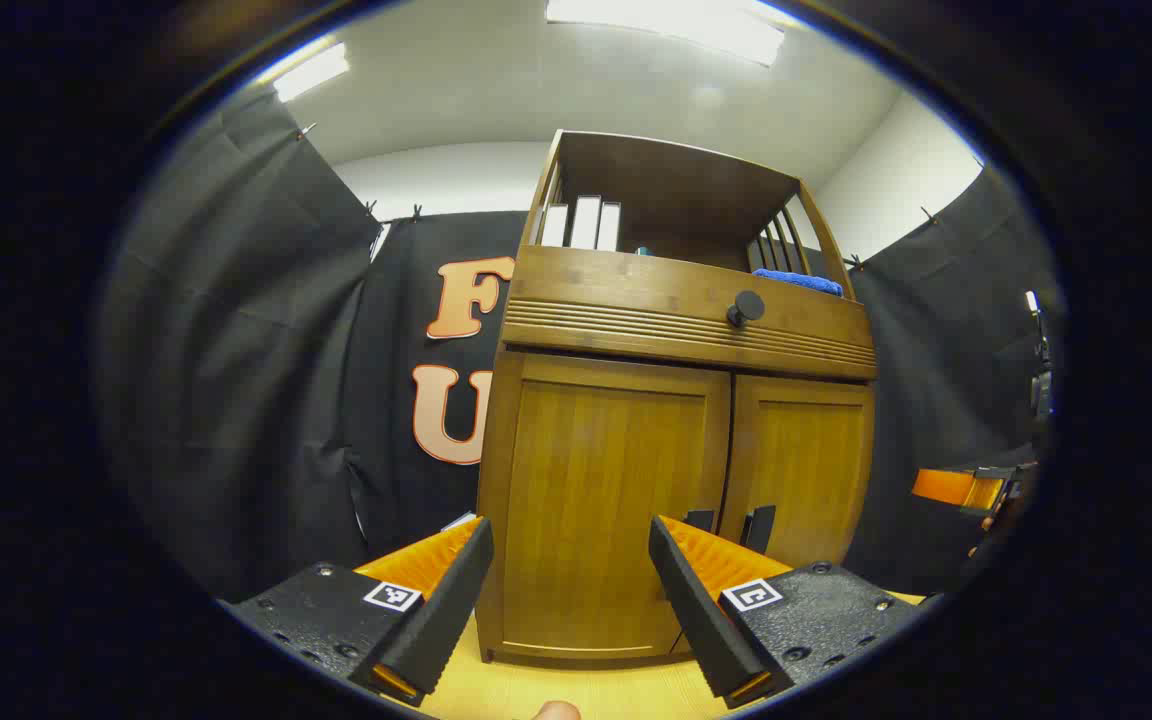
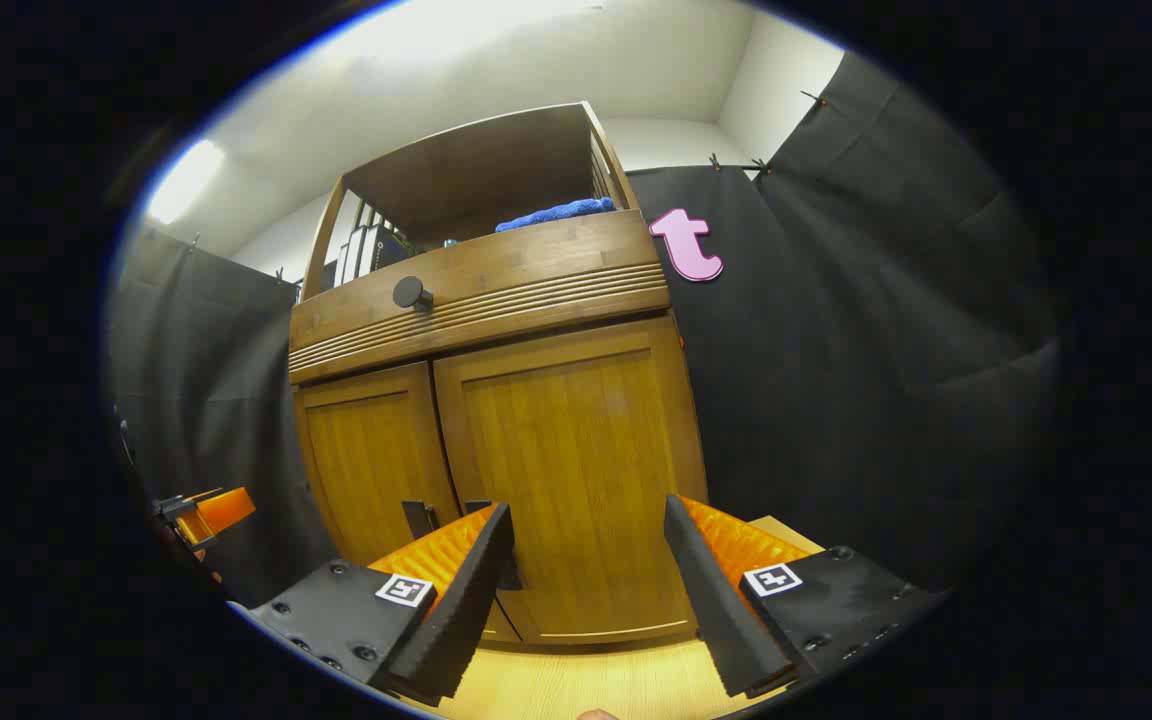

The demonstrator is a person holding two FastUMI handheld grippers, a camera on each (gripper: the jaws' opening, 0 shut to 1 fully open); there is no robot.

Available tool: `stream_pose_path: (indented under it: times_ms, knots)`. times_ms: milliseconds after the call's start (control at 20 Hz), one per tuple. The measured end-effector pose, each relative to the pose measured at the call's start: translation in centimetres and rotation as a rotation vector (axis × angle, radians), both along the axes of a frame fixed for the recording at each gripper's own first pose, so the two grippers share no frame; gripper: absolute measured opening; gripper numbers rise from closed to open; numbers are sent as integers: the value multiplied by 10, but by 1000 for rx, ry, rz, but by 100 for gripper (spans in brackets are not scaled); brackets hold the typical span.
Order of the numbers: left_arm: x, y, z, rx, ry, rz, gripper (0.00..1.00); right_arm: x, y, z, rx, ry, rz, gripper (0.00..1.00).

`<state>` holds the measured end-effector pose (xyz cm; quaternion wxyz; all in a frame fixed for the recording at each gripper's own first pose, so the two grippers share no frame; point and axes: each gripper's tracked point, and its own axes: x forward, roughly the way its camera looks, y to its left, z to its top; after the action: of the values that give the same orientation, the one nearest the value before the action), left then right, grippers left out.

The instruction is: Open the right door of the double-door shoe cabinet with the right hand, and open the left door with the left hand.

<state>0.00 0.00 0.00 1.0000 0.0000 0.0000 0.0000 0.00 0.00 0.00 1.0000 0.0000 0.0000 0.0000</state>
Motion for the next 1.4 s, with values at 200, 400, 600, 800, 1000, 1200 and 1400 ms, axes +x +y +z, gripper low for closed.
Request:
stream_pose_path:
  times_ms: [200,400,600,800,1000,1200,1400]
  knots:
    - [-2,-9,-1,2,7,-29,92,-4,3,2,-5,-9,-1,89]
    - [-7,-10,0,11,8,-33,94,-10,9,3,-26,-9,15,89]
    - [-9,-11,1,20,3,-30,94,-12,12,5,-39,-11,19,89]
    - [-11,-12,-6,13,25,-42,94,-11,16,1,-33,-3,22,98]
    - [-12,-7,-13,4,47,-47,94,0,21,-7,-50,12,14,98]
    - [-16,7,-18,5,60,-32,94,15,38,-23,-58,38,25,98]
    - [-19,23,-19,22,56,-9,94,41,58,-44,-69,80,38,98]
